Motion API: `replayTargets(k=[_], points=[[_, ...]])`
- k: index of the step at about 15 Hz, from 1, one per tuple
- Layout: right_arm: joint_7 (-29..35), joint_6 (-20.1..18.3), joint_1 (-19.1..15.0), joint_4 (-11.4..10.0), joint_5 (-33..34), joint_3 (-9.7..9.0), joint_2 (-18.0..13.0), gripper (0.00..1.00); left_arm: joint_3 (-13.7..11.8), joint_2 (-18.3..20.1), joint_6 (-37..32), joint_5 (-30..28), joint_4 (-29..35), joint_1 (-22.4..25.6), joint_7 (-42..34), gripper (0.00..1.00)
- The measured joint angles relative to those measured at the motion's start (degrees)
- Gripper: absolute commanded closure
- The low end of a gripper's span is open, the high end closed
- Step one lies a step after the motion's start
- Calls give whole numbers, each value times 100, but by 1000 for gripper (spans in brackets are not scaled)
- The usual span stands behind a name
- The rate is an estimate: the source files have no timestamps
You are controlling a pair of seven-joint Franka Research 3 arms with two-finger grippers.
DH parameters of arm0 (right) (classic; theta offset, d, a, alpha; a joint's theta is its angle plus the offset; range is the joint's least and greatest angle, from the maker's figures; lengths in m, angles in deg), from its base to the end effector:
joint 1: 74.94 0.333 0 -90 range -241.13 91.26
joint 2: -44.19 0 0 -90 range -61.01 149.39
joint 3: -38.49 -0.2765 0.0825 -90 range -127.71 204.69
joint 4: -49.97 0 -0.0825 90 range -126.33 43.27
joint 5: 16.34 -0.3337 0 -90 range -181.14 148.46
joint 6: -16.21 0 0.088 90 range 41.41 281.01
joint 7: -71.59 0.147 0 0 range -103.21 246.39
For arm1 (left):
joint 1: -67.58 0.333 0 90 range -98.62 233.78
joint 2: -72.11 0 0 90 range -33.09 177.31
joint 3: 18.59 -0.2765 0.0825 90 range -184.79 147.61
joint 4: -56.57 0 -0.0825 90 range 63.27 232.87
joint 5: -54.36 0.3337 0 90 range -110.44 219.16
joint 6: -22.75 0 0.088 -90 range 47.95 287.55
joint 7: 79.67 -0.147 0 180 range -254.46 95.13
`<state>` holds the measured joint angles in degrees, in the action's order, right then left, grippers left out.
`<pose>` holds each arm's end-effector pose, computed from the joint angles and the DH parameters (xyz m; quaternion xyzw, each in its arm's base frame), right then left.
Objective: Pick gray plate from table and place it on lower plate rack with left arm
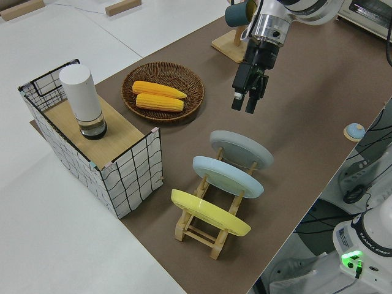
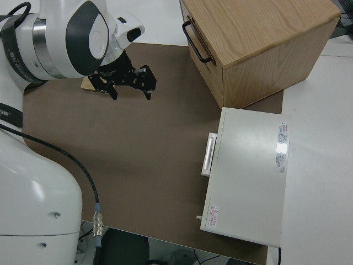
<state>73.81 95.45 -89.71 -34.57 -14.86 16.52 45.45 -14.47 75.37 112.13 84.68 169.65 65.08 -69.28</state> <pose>0.4825 0.0549 0.5590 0.9975 0.0419 -0.0555 0.0133 0.4521 0.0224 0.4290 -0.9503 0.0120 0.1311 0.2823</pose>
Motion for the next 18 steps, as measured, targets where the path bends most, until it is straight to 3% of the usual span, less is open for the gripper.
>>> replayTargets(k=[9,14,18], points=[[0,0,0,0,0,0,0,17,-196,23,412,-1986,-631,32,-952,5],[0,0,0,0,0,0,0,17,-304,79,481,-2559,-977,49,-1755,5],[0,0,0,0,0,0,0,17,-428,143,386,-2885,-1388,53,-1924,5]])
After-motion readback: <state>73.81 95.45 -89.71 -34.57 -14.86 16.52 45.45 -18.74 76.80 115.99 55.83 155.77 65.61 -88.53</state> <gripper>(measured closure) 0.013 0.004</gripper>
